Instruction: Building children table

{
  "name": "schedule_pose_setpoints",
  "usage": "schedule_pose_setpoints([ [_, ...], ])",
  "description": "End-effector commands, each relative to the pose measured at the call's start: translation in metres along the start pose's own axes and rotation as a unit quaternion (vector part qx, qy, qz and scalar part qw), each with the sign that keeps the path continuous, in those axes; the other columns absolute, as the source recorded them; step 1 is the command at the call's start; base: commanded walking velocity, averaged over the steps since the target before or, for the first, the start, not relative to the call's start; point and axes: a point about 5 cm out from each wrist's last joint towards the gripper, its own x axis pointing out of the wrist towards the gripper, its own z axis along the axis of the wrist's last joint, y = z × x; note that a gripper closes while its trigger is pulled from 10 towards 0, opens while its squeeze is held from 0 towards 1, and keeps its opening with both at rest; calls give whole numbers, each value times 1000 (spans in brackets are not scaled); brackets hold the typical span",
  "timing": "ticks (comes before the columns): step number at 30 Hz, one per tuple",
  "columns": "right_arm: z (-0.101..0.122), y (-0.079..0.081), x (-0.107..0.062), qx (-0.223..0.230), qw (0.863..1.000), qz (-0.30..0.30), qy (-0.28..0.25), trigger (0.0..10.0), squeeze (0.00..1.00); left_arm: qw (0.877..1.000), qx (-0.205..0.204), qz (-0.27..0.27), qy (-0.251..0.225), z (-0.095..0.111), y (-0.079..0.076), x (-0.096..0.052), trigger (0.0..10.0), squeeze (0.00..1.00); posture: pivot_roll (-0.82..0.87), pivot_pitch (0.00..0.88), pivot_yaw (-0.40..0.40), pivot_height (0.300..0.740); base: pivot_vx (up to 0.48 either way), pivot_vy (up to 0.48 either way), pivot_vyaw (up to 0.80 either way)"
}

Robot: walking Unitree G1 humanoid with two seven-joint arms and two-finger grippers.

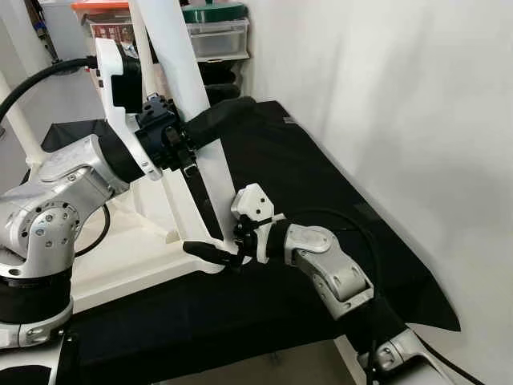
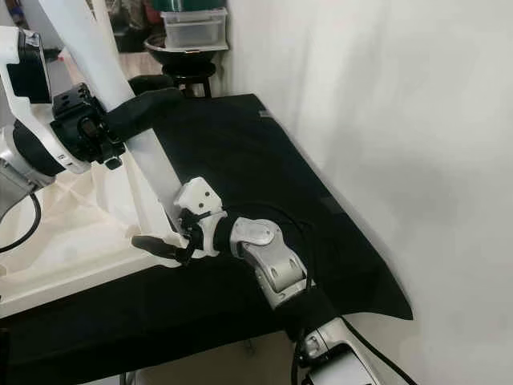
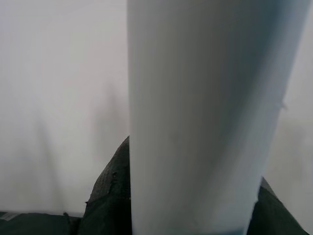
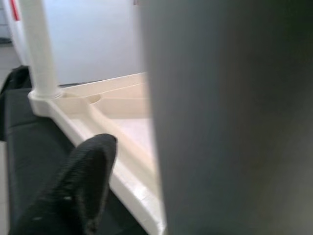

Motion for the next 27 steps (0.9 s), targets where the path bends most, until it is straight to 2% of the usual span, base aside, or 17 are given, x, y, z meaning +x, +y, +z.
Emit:
schedule_pose_setpoints([
  [1, 4, 12, 19, -2, 1000, 30, -1, 196, 0, 994, -27, -99, -47, 6, -23, 21, 0, 0, 39, 0, -4, 740, 0, 0, 0],
  [9, 4, 9, 23, -27, 999, 27, 6, 0, 0, 992, -33, -107, -49, 5, -25, 25, 0, 0, 38, 0, -2, 740, 0, 0, 0],
  [15, -4, 5, 24, -53, 997, 21, 47, 0, 0, 991, -40, -116, -49, 2, -28, 28, 0, 0, 36, 0, -4, 740, 0, 0, 0],
  [20, -8, 3, 23, -61, 996, 16, 61, 0, 0, 991, -43, -119, -48, 1, -29, 30, 0, 0, 34, 0, -5, 740, 0, 0, 0],
  [21, -6, -1, 22, -56, 997, 4, 53, 0, 0, 992, -46, -106, -49, 0, -28, 31, 4745, 35, 32, 0, -5, 740, 0, 0, 0],
  [22, -6, -1, 22, -56, 997, 4, 53, 0, 0, 992, -46, -106, -49, 0, -28, 31, 4745, 35, 32, 0, -5, 740, 0, 0, 0],
  [23, 0, -7, 19, -42, 998, -17, 33, 0, 0, 993, -50, -92, -47, -3, -26, 30, 10000, 1000, 29, 0, -2, 740, 0, 0, 0],
  [25, 3, -10, 18, -36, 999, -26, 24, 0, 0, 994, -52, -91, -44, -4, -25, 28, 10000, 1000, 29, 0, -2, 740, 0, 0, 0],
  [27, 12, -20, 13, -15, 998, -59, -8, 0, 0, 996, -50, -62, -38, -7, -20, 19, 10000, 1000, 25, 0, -2, 740, 0, 0, 0],
])
